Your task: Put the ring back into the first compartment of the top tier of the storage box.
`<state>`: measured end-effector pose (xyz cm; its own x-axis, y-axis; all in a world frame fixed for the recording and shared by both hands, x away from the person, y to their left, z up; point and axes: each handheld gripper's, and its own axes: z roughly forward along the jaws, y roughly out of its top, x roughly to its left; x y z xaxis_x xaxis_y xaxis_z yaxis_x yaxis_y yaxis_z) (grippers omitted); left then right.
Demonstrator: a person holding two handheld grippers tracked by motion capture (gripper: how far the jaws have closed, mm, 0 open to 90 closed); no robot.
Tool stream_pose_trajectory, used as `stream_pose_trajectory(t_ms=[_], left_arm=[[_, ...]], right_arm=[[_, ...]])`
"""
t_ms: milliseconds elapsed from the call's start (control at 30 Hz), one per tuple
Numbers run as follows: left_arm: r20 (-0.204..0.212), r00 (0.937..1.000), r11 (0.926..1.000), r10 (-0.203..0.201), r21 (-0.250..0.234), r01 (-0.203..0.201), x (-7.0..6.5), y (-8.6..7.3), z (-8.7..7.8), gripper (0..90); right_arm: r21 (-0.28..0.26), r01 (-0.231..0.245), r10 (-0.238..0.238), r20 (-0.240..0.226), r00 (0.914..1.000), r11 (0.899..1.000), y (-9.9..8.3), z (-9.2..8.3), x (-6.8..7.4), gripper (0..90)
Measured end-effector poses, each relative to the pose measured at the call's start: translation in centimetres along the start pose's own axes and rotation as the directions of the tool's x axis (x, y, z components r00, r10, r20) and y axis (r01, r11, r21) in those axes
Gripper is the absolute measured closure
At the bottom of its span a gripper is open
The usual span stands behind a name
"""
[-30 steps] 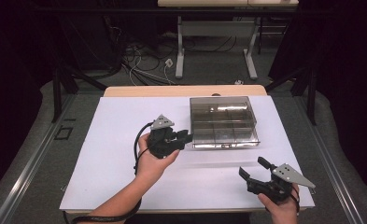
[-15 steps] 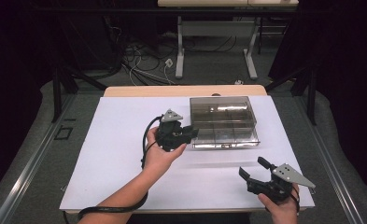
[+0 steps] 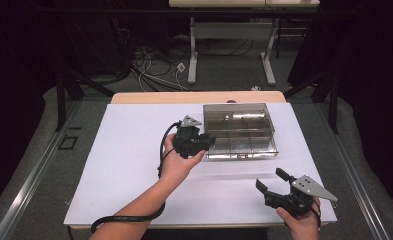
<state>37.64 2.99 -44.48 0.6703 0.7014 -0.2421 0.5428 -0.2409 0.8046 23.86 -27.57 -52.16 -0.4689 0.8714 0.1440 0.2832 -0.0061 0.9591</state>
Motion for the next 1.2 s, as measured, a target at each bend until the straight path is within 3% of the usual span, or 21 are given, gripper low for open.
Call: stream_pose_trajectory(t_ms=[667, 1200], left_arm=[[-0.017, 0.9999, 0.9987, 0.005, 0.051, -0.004, -0.5, -0.4, 3.1, 69.6], [-0.012, 0.9999, 0.9979, 0.002, 0.064, -0.001, -0.8, -0.8, 4.1, 69.4]], right_arm=[[-0.001, 0.0, 0.0, -0.006, 1.0, 1.0, 0.0, 0.0, 0.0, 15.0], [0.001, -0.002, 0.002, -0.01, 0.9999, 1.0, 0.0, 0.0, 0.0, 15.0]])
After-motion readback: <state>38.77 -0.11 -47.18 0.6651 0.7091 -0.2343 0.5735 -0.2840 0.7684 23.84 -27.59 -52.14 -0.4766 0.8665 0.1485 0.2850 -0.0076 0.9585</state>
